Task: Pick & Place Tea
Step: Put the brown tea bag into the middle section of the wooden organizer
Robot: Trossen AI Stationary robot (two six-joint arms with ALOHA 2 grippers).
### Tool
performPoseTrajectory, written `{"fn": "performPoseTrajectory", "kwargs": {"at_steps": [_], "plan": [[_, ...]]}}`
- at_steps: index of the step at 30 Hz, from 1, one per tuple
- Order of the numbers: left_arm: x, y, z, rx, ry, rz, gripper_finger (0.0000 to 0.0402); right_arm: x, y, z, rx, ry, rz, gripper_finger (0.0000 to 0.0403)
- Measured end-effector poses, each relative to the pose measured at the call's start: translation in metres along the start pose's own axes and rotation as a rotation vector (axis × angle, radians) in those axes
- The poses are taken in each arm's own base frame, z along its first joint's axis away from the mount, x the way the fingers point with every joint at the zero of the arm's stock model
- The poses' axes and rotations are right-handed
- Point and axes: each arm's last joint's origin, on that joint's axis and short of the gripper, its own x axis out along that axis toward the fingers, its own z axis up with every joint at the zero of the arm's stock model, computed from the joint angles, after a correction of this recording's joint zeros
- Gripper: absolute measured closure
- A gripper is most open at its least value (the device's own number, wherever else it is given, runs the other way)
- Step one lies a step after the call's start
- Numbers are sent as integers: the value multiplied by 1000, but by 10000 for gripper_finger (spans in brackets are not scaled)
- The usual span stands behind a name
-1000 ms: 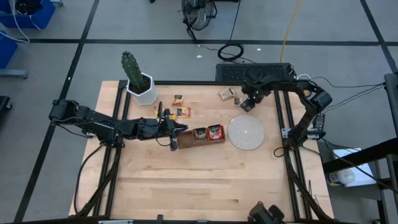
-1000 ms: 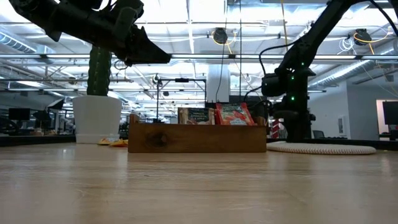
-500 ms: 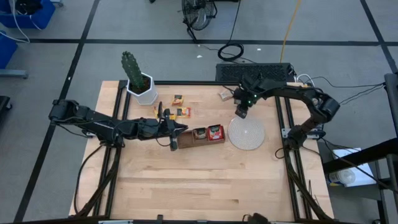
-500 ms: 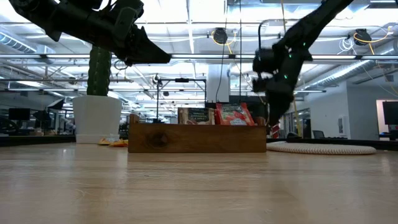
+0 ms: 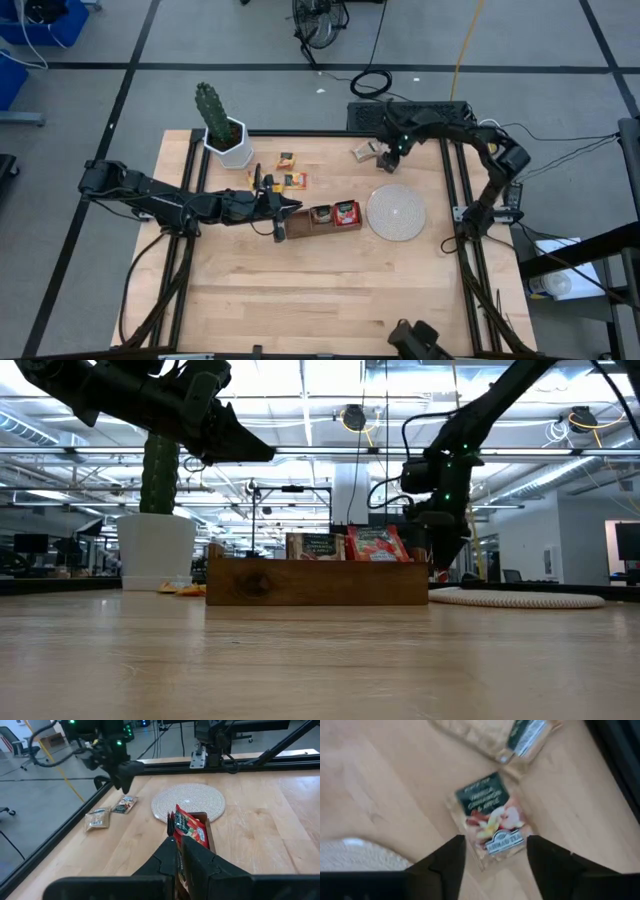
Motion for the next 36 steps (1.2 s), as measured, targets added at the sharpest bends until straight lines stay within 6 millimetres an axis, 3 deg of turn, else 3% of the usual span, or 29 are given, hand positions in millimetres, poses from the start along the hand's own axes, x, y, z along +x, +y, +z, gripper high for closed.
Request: {"fn": "performPoseTrajectory", "kwargs": {"at_steps": [3,6,9,15,19,25,36], "plan": [[0,0,0,0,1,0,371,6,-3,5,-23,1,2,161],[0,0,-1,1,7,0,371,18,-3,8,-188,34,-100,126],[0,0,-1,1,8,-1,371,34,-4,7,-288,76,-73,106],[0,-1,-1,0,8,-21,371,59,-4,0,-328,196,11,100],[0,-1,-2,3,18,-21,371,66,-3,-6,-297,269,28,112],[0,-1,-3,7,27,-21,371,55,-2,-9,-267,271,66,168],[0,-1,-3,9,27,-21,371,49,-3,-10,-253,250,104,363]]}}
